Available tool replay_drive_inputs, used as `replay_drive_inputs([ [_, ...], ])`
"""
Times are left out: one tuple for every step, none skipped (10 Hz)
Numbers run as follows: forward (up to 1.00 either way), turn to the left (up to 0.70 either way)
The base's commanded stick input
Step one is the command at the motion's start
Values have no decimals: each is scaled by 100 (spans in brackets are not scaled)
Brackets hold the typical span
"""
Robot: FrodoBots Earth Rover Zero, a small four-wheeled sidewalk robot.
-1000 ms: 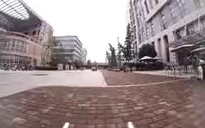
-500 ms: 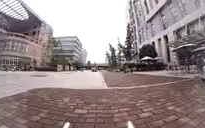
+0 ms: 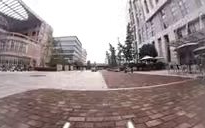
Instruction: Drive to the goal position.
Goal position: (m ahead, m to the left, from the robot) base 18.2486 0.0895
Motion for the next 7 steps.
replay_drive_inputs([
  [45, 0],
  [45, 0],
  [45, 0],
  [45, 0],
  [45, 0],
  [45, 0],
  [45, 0],
])
